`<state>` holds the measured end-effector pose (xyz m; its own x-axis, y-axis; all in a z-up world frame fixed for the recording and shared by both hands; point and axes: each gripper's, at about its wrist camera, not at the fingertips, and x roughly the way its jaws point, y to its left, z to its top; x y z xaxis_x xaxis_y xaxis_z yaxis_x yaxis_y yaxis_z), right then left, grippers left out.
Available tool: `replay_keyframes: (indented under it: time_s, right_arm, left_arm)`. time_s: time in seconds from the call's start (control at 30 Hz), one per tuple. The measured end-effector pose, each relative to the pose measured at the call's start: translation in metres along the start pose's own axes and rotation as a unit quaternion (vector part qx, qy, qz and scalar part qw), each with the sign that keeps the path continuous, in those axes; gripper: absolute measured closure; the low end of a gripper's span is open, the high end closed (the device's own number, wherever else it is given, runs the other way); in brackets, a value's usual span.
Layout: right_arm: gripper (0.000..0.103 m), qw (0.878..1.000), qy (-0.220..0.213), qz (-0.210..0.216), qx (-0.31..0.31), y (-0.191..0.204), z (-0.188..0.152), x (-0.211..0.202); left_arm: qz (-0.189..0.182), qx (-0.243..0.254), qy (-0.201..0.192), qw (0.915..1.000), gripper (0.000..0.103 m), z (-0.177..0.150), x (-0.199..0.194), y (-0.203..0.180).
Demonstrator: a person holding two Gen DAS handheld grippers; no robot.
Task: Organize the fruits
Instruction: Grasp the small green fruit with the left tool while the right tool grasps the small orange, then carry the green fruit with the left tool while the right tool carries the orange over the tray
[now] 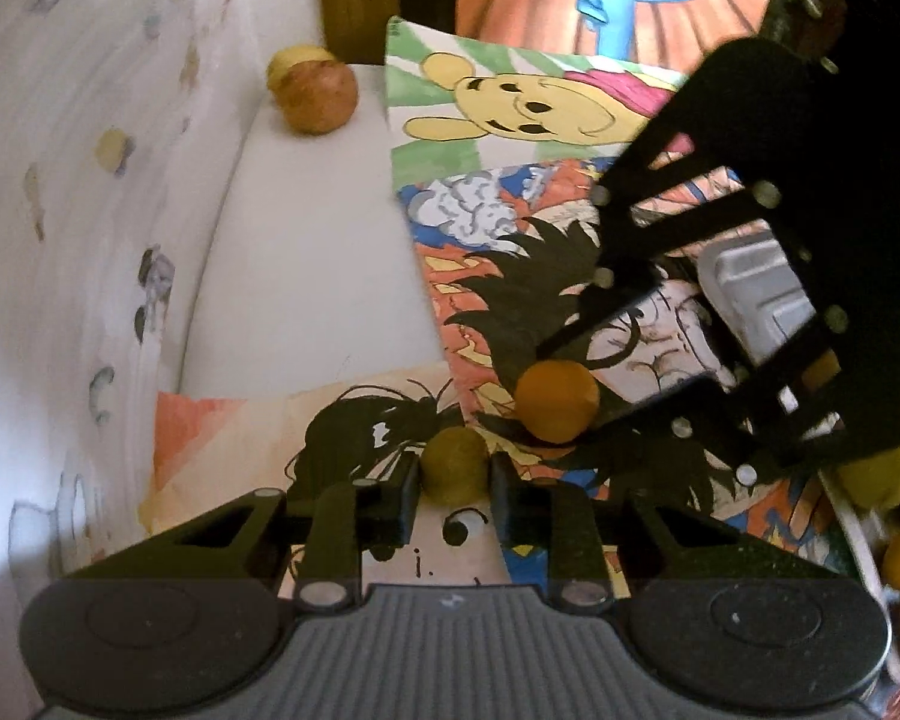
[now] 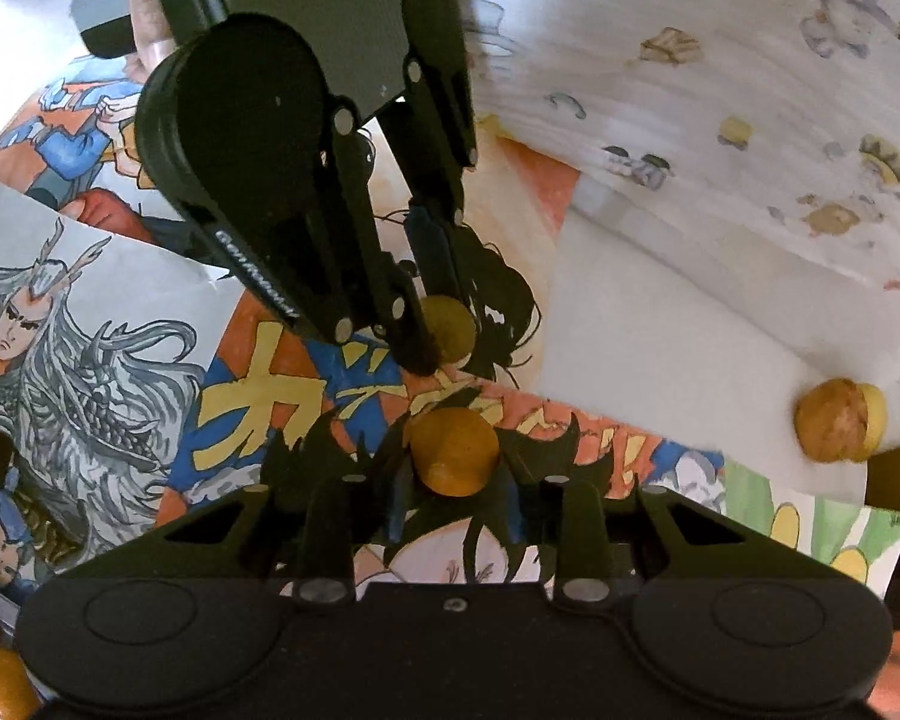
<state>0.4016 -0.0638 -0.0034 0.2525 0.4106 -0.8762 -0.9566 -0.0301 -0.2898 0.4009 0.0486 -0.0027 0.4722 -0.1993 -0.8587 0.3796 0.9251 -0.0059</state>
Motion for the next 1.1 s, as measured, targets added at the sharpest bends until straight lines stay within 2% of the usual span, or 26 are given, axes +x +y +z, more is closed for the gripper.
replay_keyframes:
  time_s: [0.3,0.7,0.9,1.1]
  right_arm:
    - [0.07,0.998,-0.007,-0.013,0.068,0.003,-0.016,-0.02]
    - [0.07,0.989,-0.03,-0.043,0.14,0.017,-0.038,-0.054]
    - [0.07,0.978,-0.046,-0.065,0.192,0.026,-0.056,-0.079]
    - [0.07,0.96,-0.063,-0.102,0.255,0.039,-0.083,-0.112]
  left_arm:
    - [0.01,-0.056,0.014,0.9983,0.076,-0.001,-0.001,0.002]
    - [0.005,-0.092,-0.001,0.9958,0.076,-0.007,-0.016,-0.018]
    - [-0.003,-0.096,-0.01,0.9954,0.076,-0.008,-0.025,-0.037]
    - [-0.011,-0.084,-0.013,0.9963,0.076,-0.006,-0.03,-0.062]
